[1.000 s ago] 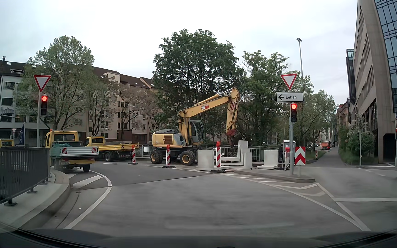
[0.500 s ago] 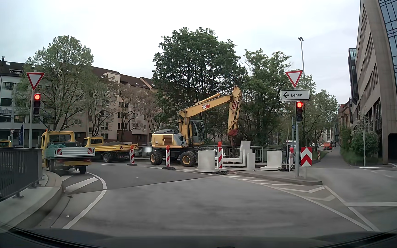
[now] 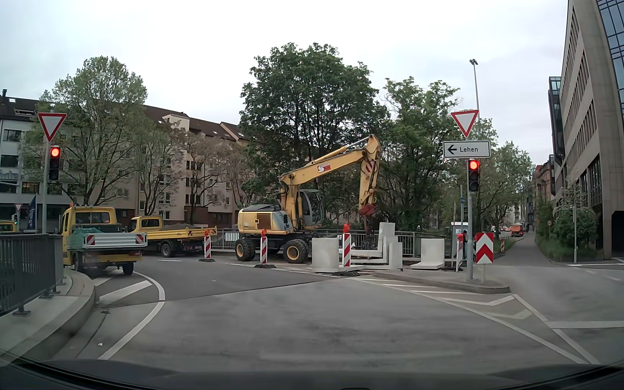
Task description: Follow the waypoints while adhering to traffic rules and regulations
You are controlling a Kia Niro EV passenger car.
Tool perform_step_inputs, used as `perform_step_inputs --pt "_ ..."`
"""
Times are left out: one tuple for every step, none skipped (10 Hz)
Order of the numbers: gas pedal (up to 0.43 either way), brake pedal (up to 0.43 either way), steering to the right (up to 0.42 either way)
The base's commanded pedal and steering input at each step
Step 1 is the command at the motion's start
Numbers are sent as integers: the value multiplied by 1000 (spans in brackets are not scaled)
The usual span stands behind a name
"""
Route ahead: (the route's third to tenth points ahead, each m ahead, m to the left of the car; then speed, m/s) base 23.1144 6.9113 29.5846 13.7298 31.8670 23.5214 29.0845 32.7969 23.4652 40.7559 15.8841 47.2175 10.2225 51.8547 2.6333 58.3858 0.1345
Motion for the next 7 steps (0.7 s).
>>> perform_step_inputs --pt "0 250 -21" --pt "0 250 -21" --pt "0 256 -21" --pt "0 268 -21" --pt "0 274 -21" --pt "0 274 -21" --pt "0 274 -21"
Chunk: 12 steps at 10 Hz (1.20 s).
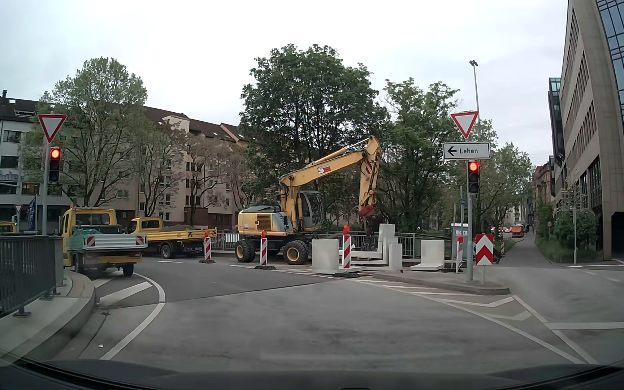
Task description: Follow the waypoints while adhering to traffic rules and regulations
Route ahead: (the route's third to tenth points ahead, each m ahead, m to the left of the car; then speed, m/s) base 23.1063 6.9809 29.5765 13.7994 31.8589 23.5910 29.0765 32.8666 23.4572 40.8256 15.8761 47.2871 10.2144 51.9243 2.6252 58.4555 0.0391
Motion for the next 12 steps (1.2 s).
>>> perform_step_inputs --pt "0 268 -21" --pt "0 268 -21" --pt "0 268 -19" --pt "0 274 -17" --pt "0 280 -19" --pt "0 280 -25" --pt "0 280 -30" --pt "0 280 -33" --pt "0 280 -34" --pt "0 280 -33" --pt "0 287 -32" --pt "0 280 -32"
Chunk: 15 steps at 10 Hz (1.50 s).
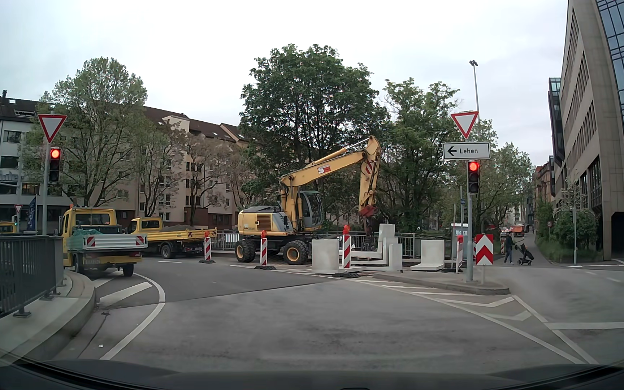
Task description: Follow the waypoints while adhering to traffic rules and regulations
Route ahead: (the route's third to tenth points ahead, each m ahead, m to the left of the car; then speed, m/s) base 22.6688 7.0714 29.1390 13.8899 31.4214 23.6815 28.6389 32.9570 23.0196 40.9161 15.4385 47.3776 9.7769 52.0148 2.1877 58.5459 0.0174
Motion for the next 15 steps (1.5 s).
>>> perform_step_inputs --pt "0 287 -32" --pt "0 287 -32" --pt "0 287 -31" --pt "0 287 -29" --pt "0 287 -27" --pt "0 287 -26" --pt "0 287 -25" --pt "0 287 -25" --pt "0 287 -25" --pt "0 274 -25" --pt "0 280 -26" --pt "0 280 -26" --pt "0 280 -26" --pt "0 280 -26" --pt "0 280 -29"
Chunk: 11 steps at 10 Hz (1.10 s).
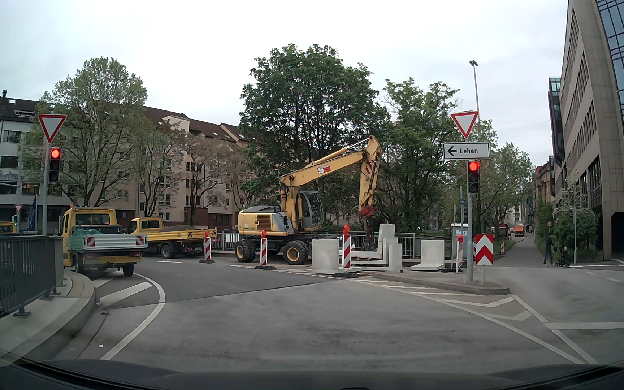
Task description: Follow the waypoints while adhering to traffic rules and regulations
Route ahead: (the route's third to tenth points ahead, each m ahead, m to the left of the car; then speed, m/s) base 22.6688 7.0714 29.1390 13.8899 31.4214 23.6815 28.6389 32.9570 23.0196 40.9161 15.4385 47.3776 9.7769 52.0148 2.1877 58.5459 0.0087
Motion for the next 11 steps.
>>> perform_step_inputs --pt "0 280 -38" --pt "0 280 -42" --pt "0 280 -43" --pt "0 280 -43" --pt "0 280 -42" --pt "0 280 -41" --pt "0 280 -41" --pt "0 274 -41" --pt "0 280 -41" --pt "0 280 -41" --pt "0 280 -39"
